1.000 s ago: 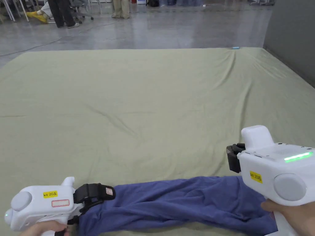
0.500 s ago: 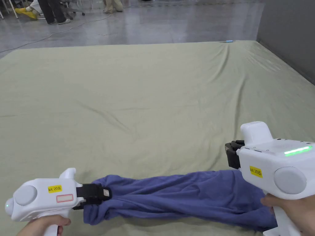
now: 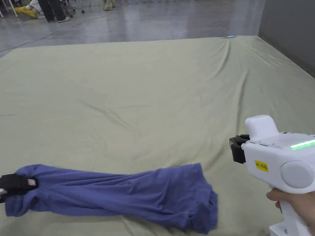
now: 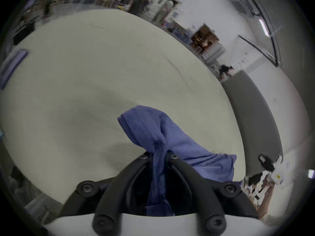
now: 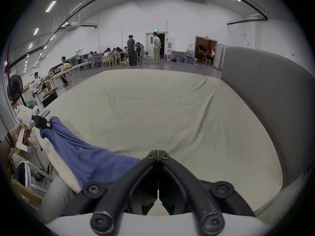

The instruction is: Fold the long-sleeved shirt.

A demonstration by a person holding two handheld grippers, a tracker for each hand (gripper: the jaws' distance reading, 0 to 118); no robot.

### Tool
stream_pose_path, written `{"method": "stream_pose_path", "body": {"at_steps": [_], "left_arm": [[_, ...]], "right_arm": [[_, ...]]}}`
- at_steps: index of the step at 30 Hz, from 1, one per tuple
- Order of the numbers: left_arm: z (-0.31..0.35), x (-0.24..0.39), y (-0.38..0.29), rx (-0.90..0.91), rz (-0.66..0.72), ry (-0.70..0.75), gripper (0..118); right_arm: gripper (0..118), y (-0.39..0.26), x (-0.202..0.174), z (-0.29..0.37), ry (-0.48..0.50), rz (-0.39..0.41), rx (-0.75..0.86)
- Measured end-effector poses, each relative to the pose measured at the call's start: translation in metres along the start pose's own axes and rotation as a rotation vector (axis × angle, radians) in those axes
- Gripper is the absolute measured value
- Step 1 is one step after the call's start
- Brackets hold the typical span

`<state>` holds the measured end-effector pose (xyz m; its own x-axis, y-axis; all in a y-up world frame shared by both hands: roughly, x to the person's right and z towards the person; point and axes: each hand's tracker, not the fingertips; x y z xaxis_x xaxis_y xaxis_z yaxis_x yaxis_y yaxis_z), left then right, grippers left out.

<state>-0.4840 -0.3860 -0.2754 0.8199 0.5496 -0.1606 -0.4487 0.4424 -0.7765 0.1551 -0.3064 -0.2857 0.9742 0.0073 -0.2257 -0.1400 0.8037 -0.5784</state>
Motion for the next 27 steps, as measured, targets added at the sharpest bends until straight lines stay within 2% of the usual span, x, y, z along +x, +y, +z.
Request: {"method": "stream_pose_path", "body": {"at_steps": [3, 7, 10, 12, 16, 20, 25, 26, 27], "left_arm": [[0.012, -0.003, 0.002, 0.021, 0.007, 0.006, 5], [0.009, 0.047, -0.003, -0.019, -0.078, -0.059, 5], [0.001, 0.1, -0.01, -0.036, -0.06, -0.26, 5], [-0.01, 0.146, -0.02, -0.075, -0.075, -0.332, 5], [-0.052, 0.225, -0.05, -0.167, -0.175, -0.363, 5], [-0.114, 0.261, -0.077, -0.266, -0.19, -0.323, 5], [-0.19, 0.259, -0.096, -0.373, -0.226, -0.249, 5], [-0.196, 0.255, -0.096, -0.373, -0.216, -0.261, 9], [-0.198, 0.25, -0.095, -0.373, -0.21, -0.284, 22]], "right_arm": [[0, -0.003, -0.002, -0.003, 0.014, 0.009, -0.015], [0, -0.005, -0.005, -0.004, 0.024, 0.015, -0.023], [0, -0.005, -0.005, -0.002, 0.023, 0.008, -0.021], [0, -0.005, -0.004, -0.001, 0.023, 0.004, -0.021], [0, -0.007, -0.003, 0.004, 0.025, 0.0, -0.017], [0, -0.007, 0.0, 0.007, 0.023, -0.008, -0.012], [0, -0.009, 0.003, 0.01, 0.028, -0.017, -0.004], [0, -0.01, 0.004, 0.011, 0.029, -0.015, -0.004], [0, -0.01, 0.005, 0.011, 0.029, -0.014, -0.004]]}}
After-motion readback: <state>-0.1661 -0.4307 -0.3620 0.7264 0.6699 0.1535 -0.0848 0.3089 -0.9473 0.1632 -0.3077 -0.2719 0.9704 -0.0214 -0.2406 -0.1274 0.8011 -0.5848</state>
